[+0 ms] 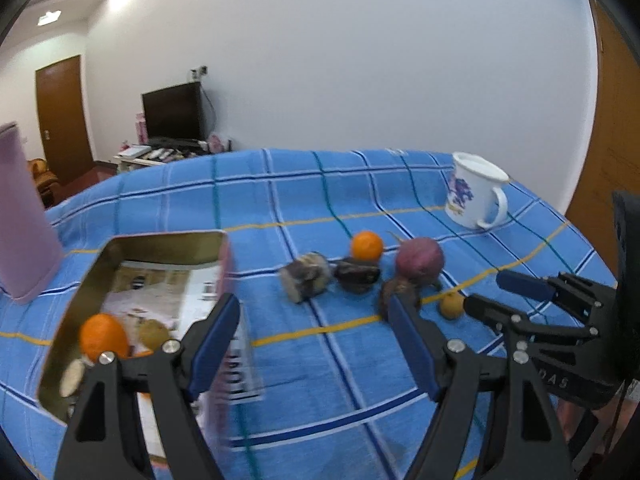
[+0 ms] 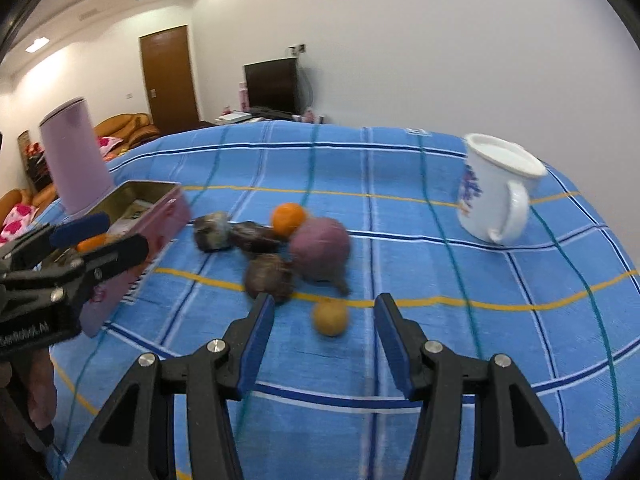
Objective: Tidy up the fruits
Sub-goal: 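Withdraw both grippers from the tin toward the remaining produce, then grasp the dark round root with the left gripper while the right approaches the purple beet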
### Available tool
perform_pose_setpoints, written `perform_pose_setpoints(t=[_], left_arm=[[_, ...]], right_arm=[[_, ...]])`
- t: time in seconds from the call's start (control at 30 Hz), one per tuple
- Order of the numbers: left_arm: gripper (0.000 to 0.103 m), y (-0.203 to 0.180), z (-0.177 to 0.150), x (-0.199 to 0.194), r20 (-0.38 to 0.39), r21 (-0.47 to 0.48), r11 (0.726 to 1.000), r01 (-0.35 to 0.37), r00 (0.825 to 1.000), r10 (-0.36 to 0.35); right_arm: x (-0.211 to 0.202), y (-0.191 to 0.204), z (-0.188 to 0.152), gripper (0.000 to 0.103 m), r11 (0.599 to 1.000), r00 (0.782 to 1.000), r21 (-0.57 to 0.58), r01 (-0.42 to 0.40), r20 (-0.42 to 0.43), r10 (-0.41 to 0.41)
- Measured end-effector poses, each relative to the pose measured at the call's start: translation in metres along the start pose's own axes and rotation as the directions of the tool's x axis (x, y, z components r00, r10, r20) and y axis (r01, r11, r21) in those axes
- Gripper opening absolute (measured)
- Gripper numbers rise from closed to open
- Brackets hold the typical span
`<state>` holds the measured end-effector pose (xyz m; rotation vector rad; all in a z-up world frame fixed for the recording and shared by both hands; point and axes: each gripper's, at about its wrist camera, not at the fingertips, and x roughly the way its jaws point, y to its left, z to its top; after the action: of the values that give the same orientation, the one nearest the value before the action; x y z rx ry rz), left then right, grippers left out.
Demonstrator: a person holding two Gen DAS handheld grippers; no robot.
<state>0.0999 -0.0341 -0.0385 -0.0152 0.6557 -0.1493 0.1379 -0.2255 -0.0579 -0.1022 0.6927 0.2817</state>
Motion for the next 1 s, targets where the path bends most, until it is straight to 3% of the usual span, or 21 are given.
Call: perform_pose_setpoints(t=[0.4,0.53,0.8,0.93,1.0], left_arm=[[0.073,-0.043,0.009,0.048,-0.120,0.022,0.993,0.118,0.986,-0.115],[0.064,-0.050,0.008,0.063,-0.161,0.025,0.990,0.137,0.978,-0.132],[0.060,-0.054,0.007,0.079,-0.203,0.005,0.986,0.166,0.966,-0.161],[0.042,-0.055,0.004,0.091,-0.242,0.007,0.984,0.176,0.955,-0.169],[0.042,-0.050,0.003,0.094,-0.245,-0.020,0.980,0.197,0.950,-0.196]], right_arm=[[0.004,-0.039,-0.003,0.054,0.995,0.998,0.085,0.060,-0.018,-0.059],[0.003,-0.048,-0.005,0.054,0.992,0.998,0.102,0.069,-0.015,-0.068],[0.002,-0.055,-0.009,0.054,0.990,0.997,0.122,0.076,-0.017,-0.074],[0.006,-0.053,-0.009,0.054,0.990,0.997,0.117,0.072,-0.027,-0.069],[0.007,-0.051,-0.008,0.054,0.991,0.997,0.113,0.069,-0.028,-0.066]])
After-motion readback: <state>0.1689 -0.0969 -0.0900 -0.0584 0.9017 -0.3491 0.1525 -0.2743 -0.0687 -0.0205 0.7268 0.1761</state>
